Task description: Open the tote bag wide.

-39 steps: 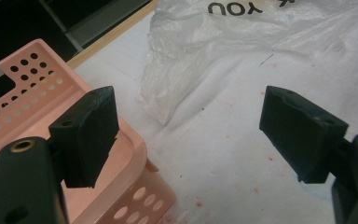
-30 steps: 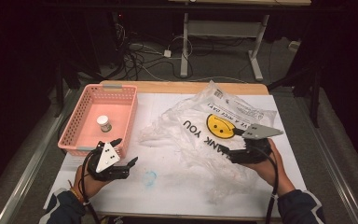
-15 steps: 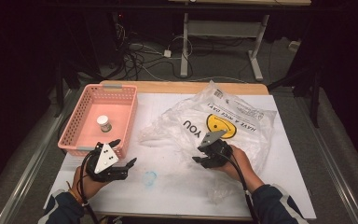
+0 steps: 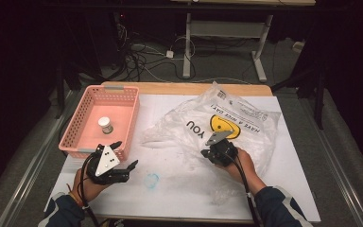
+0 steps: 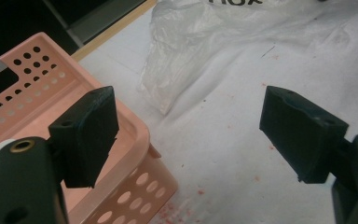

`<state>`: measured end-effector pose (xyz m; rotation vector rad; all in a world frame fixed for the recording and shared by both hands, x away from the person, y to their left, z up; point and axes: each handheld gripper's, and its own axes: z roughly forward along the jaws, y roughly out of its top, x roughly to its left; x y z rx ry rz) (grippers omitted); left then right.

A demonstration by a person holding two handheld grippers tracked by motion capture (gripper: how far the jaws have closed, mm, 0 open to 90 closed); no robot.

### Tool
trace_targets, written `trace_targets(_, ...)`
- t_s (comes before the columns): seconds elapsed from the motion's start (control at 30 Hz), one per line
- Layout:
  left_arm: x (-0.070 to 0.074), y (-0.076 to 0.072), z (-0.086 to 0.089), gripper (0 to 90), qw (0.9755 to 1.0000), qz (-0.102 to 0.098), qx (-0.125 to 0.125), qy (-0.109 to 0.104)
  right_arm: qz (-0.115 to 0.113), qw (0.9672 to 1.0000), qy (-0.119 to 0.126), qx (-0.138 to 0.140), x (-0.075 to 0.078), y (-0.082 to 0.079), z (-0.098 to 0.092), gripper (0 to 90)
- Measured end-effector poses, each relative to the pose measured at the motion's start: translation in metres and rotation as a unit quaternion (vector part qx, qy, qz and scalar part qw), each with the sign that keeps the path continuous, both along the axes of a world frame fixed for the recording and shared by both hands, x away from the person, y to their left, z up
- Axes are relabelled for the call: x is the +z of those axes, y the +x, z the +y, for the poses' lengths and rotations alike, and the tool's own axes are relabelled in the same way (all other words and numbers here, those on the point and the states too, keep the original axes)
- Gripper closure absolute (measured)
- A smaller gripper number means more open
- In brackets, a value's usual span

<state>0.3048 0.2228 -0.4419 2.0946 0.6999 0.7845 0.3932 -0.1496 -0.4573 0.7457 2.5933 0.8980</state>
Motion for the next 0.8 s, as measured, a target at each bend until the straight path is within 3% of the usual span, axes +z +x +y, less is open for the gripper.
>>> trace_targets(0.13, 0.003, 0.001, 0.003, 19.2, 1.0, -0.004, 0.006, -0.002, -0.046, 0.9982, 0.03, -0.027, 0.02, -0.004, -0.007, 90.0)
trace_targets(0.37, 0.016, 0.004, 0.013, 19.1, 0.9995, -0.018, 0.02, -0.017, -0.118, 0.9889, 0.072, -0.055, 0.053, -0.013, -0.021, 90.0)
trace_targets(0.6, 0.03, 0.014, 0.028, 19.0, 0.9985, -0.024, 0.043, -0.023, -0.154, 0.9798, 0.108, -0.068, 0.076, -0.018, -0.027, 90.0)
trace_targets(0.8, 0.045, 0.034, 0.044, 19.0, 0.9969, -0.012, 0.075, -0.019, -0.183, 0.9721, 0.131, -0.066, 0.091, -0.018, -0.025, 90.0)
